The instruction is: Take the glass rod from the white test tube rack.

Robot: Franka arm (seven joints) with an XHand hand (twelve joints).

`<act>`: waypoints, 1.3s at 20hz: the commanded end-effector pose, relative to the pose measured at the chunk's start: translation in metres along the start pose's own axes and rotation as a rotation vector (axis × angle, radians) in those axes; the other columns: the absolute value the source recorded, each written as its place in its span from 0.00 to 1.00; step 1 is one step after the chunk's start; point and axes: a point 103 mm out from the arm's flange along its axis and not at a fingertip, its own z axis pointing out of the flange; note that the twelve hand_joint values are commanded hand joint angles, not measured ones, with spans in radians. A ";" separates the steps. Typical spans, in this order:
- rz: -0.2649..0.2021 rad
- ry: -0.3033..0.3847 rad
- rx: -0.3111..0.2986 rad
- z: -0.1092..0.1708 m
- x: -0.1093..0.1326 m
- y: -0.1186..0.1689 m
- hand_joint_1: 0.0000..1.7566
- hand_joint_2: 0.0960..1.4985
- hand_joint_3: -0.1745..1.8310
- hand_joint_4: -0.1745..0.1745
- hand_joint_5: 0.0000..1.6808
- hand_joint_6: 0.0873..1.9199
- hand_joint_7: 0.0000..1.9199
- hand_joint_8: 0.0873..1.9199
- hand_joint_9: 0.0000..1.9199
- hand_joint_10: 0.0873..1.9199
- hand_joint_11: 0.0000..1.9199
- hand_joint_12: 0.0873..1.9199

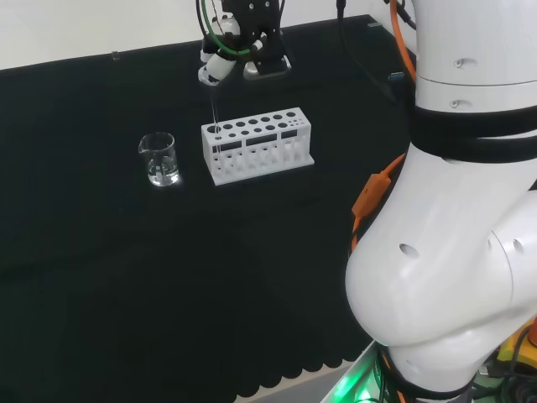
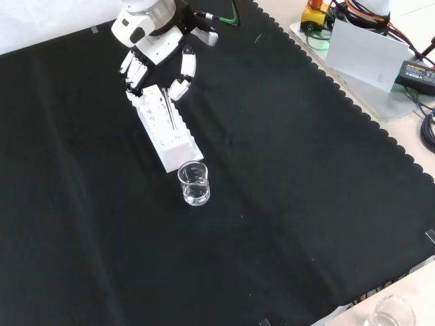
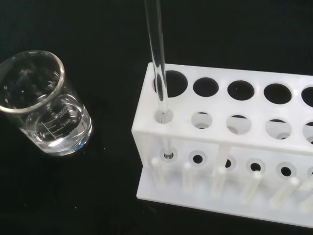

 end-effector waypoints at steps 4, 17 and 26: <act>-0.005 -0.016 0.001 0.005 -0.002 0.003 0.47 0.54 0.40 0.15 0.24 0.48 0.19 0.37 0.37 0.36 0.20 0.69; -0.017 -0.022 -0.019 0.003 0.000 0.003 0.51 0.53 0.43 0.15 0.35 0.56 0.33 0.38 0.51 0.38 0.27 0.68; -0.047 0.015 -0.022 0.007 0.006 0.004 0.57 0.78 0.15 0.37 0.44 0.69 0.42 0.39 0.60 0.35 0.43 0.62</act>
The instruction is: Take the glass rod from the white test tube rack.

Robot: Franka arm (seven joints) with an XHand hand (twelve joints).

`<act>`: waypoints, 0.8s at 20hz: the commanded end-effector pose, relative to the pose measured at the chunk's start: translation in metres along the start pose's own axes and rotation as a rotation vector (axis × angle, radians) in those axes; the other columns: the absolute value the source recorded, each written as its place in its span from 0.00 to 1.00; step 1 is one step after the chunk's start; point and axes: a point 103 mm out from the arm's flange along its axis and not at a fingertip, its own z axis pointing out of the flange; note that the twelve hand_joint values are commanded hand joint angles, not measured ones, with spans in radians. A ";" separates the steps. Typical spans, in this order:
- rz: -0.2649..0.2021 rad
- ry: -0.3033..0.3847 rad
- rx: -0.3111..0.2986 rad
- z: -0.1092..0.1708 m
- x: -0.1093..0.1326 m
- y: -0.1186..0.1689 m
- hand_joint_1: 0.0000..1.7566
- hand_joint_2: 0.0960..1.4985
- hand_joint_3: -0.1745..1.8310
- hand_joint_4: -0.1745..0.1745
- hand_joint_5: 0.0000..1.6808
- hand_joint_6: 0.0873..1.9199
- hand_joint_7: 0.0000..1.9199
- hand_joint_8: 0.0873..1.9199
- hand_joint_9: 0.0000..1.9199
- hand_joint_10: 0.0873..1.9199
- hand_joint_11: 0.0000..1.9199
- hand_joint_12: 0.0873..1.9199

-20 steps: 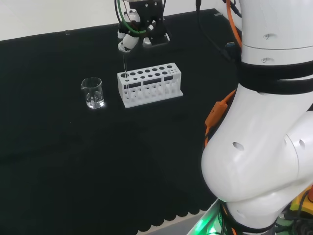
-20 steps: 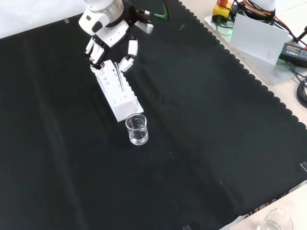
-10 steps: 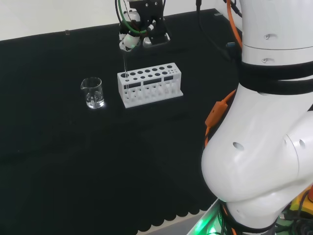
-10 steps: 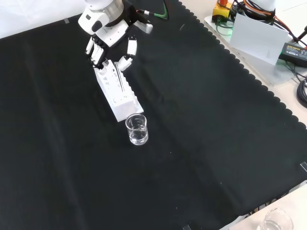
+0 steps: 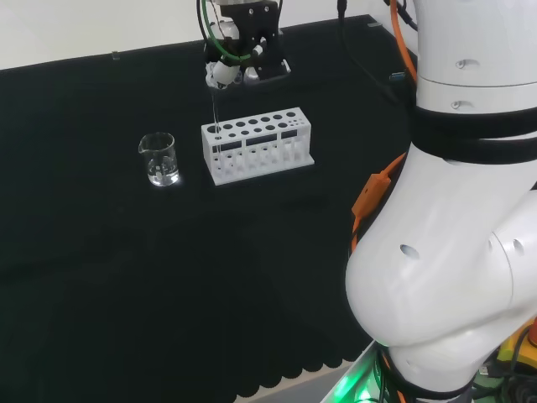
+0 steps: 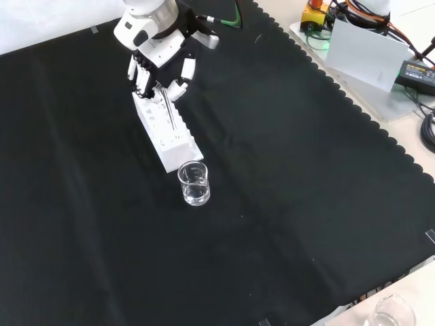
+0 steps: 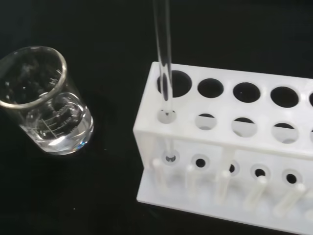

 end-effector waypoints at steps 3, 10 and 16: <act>-0.020 0.031 0.007 0.001 0.004 0.002 0.58 0.80 0.11 0.31 0.44 0.70 0.43 0.40 0.61 0.36 0.47 0.62; -0.021 0.033 -0.013 0.002 0.010 0.002 0.60 0.80 0.10 0.22 0.46 0.68 0.47 0.41 0.64 0.35 0.55 0.58; -0.025 0.044 -0.103 -0.006 0.013 -0.007 0.64 0.76 0.09 0.00 0.53 0.60 0.69 0.41 0.80 0.31 0.79 0.43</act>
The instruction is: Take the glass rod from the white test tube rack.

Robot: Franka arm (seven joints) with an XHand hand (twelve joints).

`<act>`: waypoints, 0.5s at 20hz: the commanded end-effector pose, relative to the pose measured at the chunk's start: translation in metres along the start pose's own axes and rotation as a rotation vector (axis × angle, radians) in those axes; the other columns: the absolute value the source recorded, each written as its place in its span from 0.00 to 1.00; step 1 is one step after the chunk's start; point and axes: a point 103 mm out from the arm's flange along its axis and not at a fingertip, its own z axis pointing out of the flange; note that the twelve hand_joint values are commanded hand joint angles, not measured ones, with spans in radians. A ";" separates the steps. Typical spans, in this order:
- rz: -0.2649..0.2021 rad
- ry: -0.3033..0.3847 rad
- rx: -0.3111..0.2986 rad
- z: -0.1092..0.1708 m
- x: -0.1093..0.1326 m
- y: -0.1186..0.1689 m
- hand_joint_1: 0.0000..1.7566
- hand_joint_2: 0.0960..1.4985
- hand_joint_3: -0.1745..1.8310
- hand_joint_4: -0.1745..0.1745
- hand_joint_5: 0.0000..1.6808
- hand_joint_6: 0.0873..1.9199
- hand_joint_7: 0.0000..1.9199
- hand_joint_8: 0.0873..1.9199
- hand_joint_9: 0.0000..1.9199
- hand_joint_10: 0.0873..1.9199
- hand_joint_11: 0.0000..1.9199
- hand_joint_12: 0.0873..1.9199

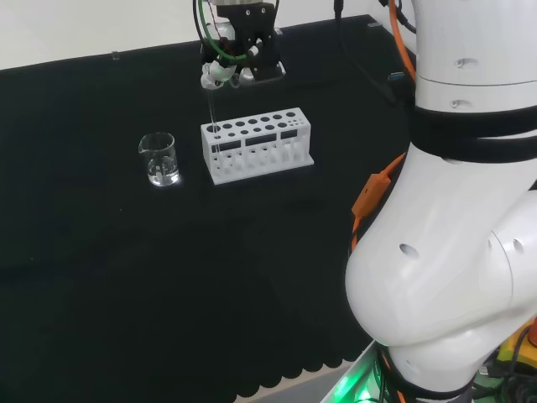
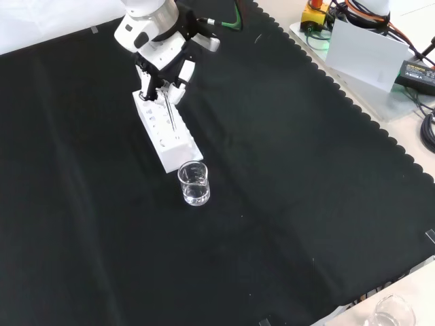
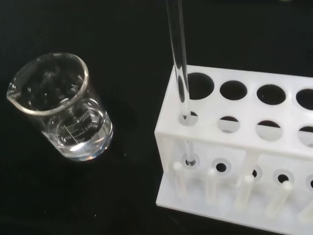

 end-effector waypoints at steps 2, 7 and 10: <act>-0.005 -0.002 -0.088 -0.011 0.009 -0.012 0.65 0.75 0.09 0.00 0.54 0.58 0.73 0.42 0.83 0.33 0.81 0.41; -0.003 -0.018 -0.086 -0.022 0.016 -0.026 0.66 0.74 0.08 0.00 0.58 0.53 0.77 0.43 0.86 0.34 0.83 0.42; -0.004 -0.012 -0.104 -0.033 0.018 -0.035 0.66 0.77 0.03 0.00 0.59 0.52 0.78 0.43 0.87 0.35 0.84 0.42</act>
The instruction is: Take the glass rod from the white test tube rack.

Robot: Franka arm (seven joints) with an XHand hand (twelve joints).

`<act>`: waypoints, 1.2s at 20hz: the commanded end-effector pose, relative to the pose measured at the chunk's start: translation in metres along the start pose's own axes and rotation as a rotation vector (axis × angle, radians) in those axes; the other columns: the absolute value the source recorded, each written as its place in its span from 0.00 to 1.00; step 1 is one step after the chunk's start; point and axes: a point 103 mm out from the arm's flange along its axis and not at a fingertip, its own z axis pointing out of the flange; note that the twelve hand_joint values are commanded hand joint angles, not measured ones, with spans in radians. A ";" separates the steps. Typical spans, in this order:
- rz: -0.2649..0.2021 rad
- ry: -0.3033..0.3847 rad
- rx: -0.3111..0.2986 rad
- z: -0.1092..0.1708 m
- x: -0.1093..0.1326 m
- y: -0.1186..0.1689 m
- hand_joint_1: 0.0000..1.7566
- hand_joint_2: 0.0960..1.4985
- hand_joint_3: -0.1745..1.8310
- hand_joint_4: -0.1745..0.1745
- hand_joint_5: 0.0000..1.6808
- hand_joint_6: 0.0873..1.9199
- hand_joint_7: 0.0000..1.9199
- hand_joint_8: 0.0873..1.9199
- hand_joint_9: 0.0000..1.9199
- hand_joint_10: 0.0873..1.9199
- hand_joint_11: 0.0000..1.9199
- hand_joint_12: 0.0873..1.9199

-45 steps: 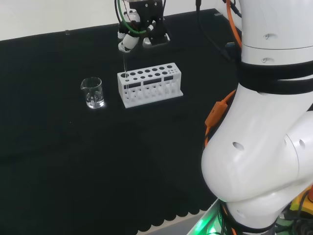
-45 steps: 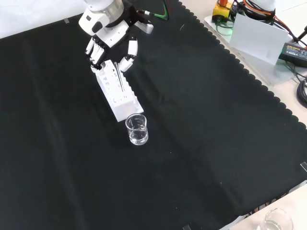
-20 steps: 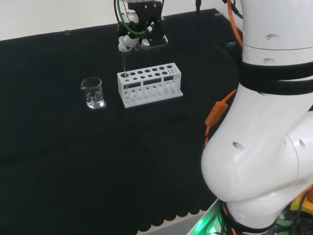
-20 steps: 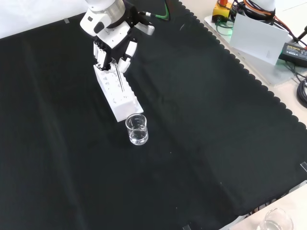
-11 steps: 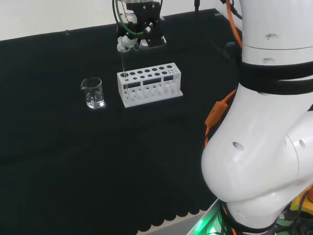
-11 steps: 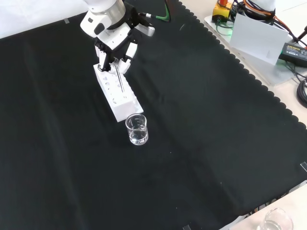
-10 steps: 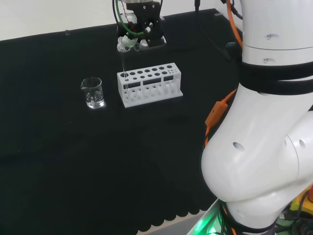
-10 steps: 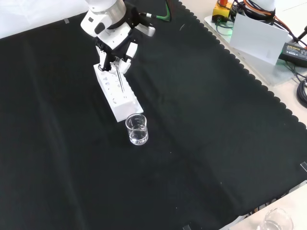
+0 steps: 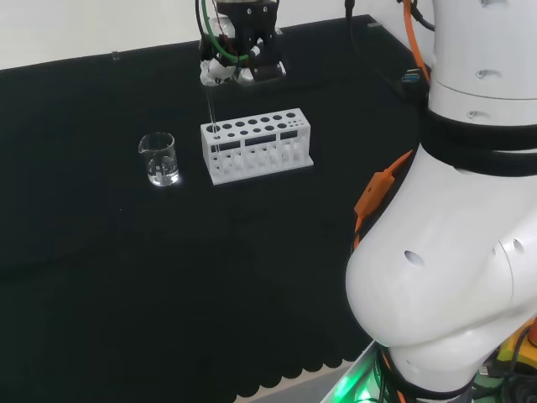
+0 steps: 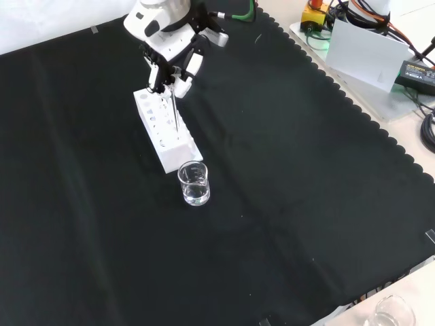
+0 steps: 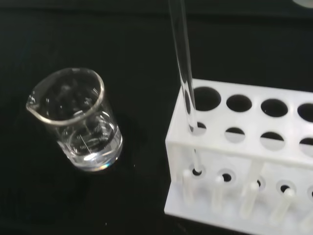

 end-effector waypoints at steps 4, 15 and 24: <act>-0.011 0.003 -0.085 -0.035 0.015 -0.022 0.67 0.77 0.00 0.00 0.61 0.49 0.79 0.42 0.88 0.35 0.85 0.43; -0.009 0.006 -0.143 -0.070 0.026 -0.039 0.67 0.76 0.00 0.00 0.64 0.45 0.82 0.40 0.90 0.34 0.86 0.44; -0.028 0.007 -0.179 -0.085 0.039 -0.058 0.67 0.75 0.00 0.00 0.65 0.44 0.82 0.40 0.91 0.34 0.86 0.45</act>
